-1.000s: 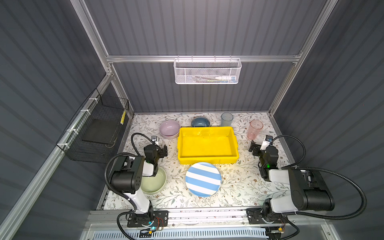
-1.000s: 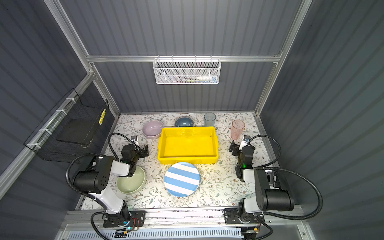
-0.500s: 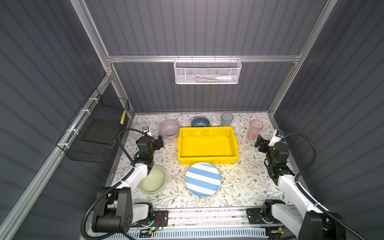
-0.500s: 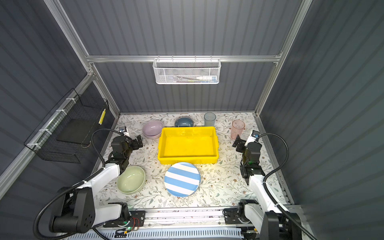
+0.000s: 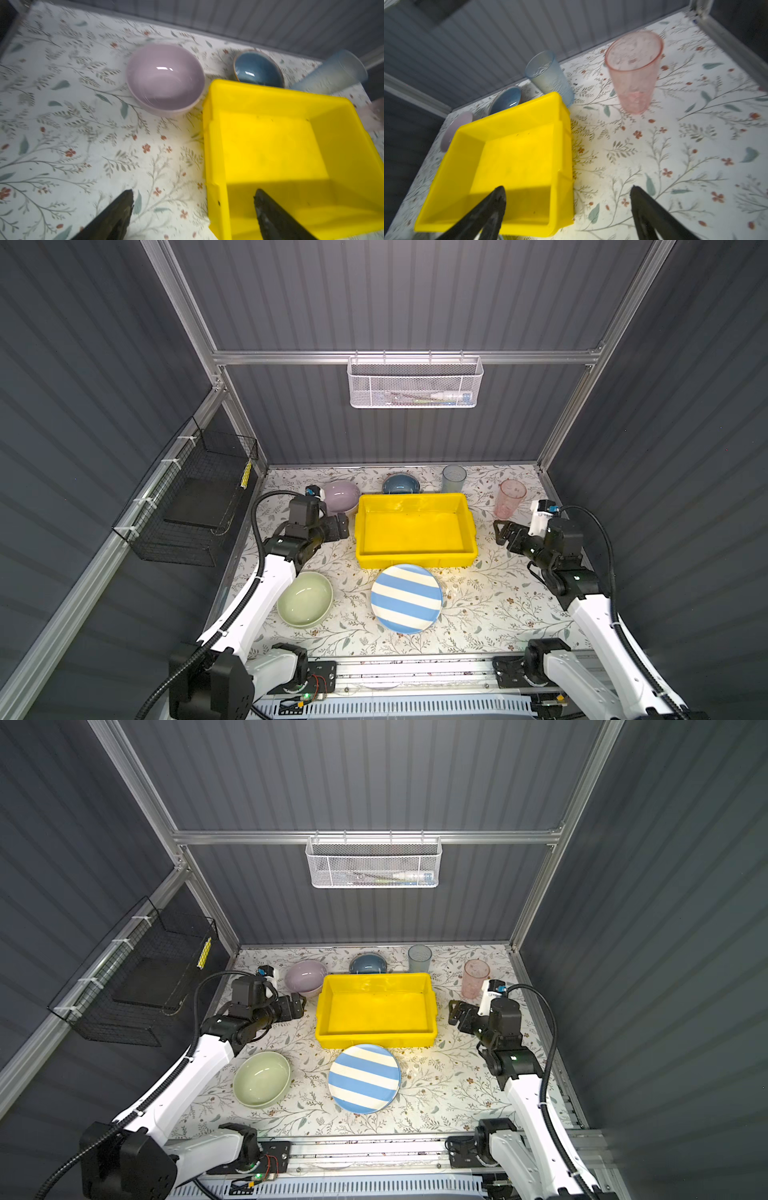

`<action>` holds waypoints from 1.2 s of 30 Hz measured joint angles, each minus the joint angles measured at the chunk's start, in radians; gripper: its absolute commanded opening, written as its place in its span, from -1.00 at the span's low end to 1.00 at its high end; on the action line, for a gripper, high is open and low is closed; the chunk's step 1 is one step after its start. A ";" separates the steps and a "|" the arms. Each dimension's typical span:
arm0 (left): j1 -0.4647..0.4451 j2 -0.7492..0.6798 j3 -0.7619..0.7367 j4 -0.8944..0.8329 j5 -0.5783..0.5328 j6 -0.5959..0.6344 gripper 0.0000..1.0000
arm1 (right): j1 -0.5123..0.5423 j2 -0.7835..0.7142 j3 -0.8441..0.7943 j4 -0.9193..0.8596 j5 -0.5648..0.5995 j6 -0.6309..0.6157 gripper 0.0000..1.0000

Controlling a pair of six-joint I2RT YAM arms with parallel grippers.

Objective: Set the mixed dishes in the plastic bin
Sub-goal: 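Move both grippers toward the striped plate stack from opposite sides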

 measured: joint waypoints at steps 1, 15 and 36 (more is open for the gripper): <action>-0.004 -0.006 0.003 -0.036 0.022 -0.004 0.69 | 0.024 -0.007 0.004 -0.028 -0.017 0.009 0.85; -0.035 -0.219 -0.037 -0.389 0.219 -0.050 0.28 | 0.293 -0.075 -0.020 -0.204 -0.175 0.124 0.63; -0.306 -0.118 -0.206 -0.260 0.213 -0.213 -0.11 | 0.520 0.093 -0.132 -0.097 -0.189 0.284 0.18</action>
